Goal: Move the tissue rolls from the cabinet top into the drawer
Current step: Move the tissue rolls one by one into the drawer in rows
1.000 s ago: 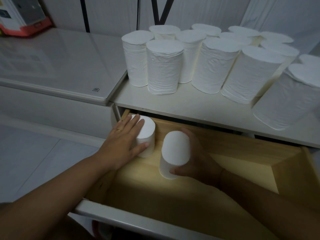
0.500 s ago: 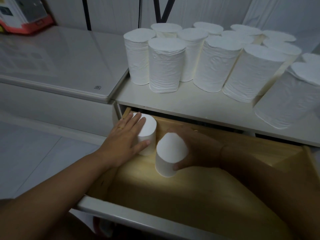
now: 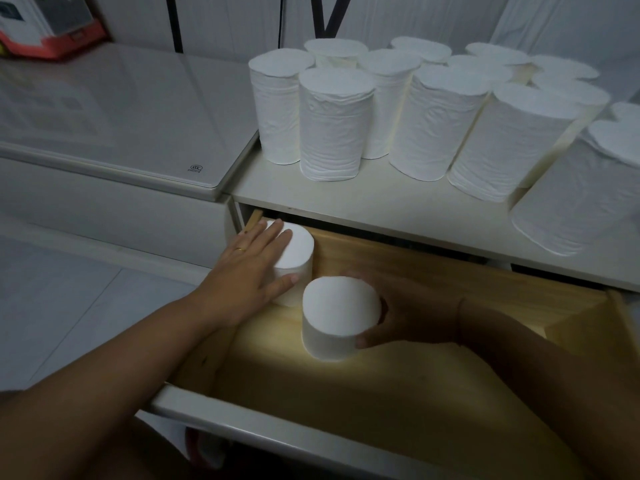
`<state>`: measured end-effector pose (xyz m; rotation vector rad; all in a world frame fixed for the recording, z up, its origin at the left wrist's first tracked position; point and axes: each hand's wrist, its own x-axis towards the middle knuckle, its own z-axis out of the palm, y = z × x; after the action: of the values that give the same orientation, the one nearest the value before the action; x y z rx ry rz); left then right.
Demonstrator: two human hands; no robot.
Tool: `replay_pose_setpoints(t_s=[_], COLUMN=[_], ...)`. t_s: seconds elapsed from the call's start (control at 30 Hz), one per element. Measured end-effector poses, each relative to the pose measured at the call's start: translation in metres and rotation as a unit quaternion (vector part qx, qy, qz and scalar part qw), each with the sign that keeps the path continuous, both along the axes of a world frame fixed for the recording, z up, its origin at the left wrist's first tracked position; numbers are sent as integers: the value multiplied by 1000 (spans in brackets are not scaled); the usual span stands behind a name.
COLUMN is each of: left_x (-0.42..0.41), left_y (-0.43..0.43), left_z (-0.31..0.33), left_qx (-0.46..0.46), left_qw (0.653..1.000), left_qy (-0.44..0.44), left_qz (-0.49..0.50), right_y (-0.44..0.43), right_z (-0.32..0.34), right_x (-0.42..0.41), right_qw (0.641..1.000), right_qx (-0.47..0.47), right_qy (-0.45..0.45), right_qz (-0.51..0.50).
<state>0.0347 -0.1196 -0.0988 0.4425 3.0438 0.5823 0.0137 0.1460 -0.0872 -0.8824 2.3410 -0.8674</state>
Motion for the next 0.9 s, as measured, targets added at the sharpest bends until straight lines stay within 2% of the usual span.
replay_pose_setpoints(t_s=[0.17, 0.47, 0.53, 0.7, 0.77, 0.9], left_x=[-2, 0, 0, 0, -1, 0], left_y=[-1, 0, -1, -3, -4, -4], left_z=[3, 7, 7, 5, 6, 6], left_qx=[36, 25, 20, 18, 14, 8], left_qw=[999, 999, 999, 999, 999, 999], left_qy=[-37, -44, -46, -41, -41, -37], left_qz=[2, 0, -2, -14, -14, -20], right_y=[-13, -57, -57, -44, -44, -56], right_z=[-11, -31, -36, -43, -41, -40], right_x=[12, 19, 20, 21, 23, 26], right_qw=[997, 988, 984, 941, 931, 933], right_qx=[-62, -128, -139, -132, -140, -158], right_qy=[16, 5, -36, -287, -314, -288], right_qz=[-42, -86, -108, -118, -120, -149])
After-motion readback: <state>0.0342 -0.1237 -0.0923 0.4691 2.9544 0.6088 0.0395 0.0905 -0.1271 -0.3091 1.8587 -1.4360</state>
